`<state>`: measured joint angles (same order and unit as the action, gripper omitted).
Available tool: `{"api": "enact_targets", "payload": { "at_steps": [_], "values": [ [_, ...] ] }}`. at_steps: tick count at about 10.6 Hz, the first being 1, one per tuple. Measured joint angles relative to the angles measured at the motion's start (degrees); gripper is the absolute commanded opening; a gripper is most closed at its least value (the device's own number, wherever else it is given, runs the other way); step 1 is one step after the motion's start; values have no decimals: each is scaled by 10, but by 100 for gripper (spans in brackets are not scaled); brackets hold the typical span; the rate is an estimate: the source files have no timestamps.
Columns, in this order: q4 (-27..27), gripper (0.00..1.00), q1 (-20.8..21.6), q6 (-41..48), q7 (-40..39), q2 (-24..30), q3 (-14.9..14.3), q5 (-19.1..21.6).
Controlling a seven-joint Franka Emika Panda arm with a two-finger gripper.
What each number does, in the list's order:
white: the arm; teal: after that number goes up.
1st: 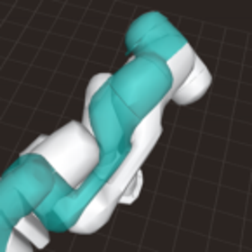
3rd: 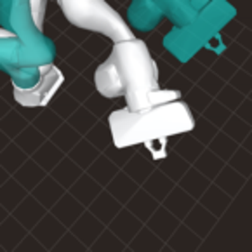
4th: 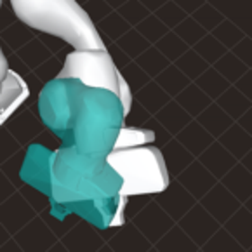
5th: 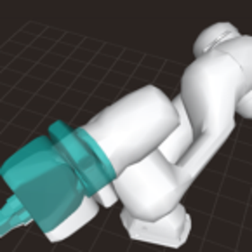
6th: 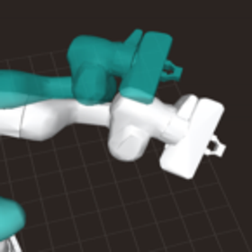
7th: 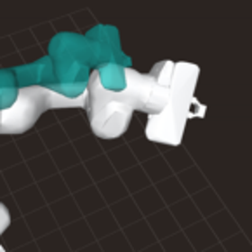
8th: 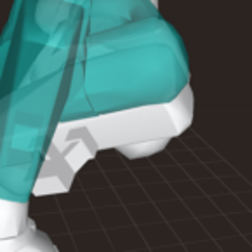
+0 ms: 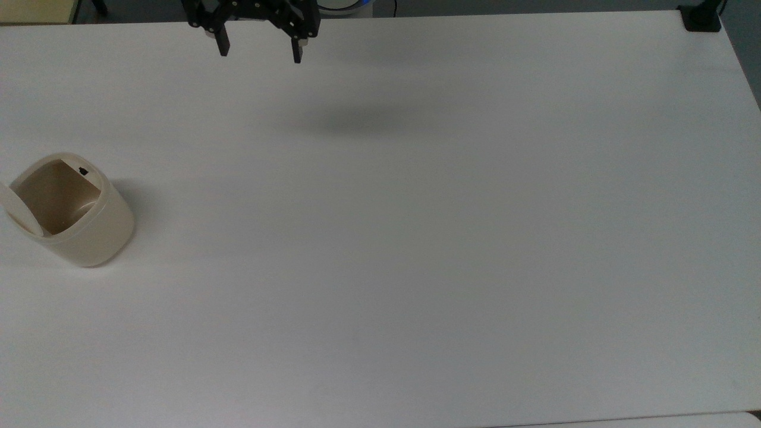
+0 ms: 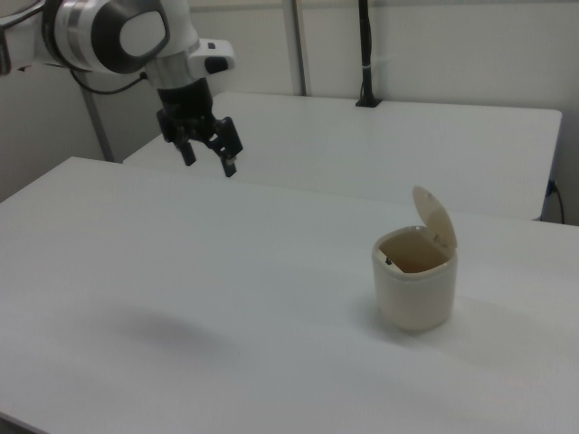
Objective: Close the trash bin
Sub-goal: 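Move the gripper from above the table toward the open cream bin lid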
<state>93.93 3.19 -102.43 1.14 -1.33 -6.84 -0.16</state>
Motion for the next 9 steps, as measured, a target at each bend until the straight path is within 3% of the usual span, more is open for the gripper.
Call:
{"api": "enact_targets", "payload": {
  "at_steps": [3, 5, 7, 8, 9],
  "values": [
    [-1, 100, -36, -85, 4, -11, 0, -1],
    [-1, 96, -66, -162, 59, -24, -1, -1],
    [-13, 77, -87, -246, 173, -52, -1, -1],
    [-34, 62, -99, -266, 255, -76, -3, -3],
    [-45, 41, -106, -279, 301, -89, -5, -3]
  ]
}}
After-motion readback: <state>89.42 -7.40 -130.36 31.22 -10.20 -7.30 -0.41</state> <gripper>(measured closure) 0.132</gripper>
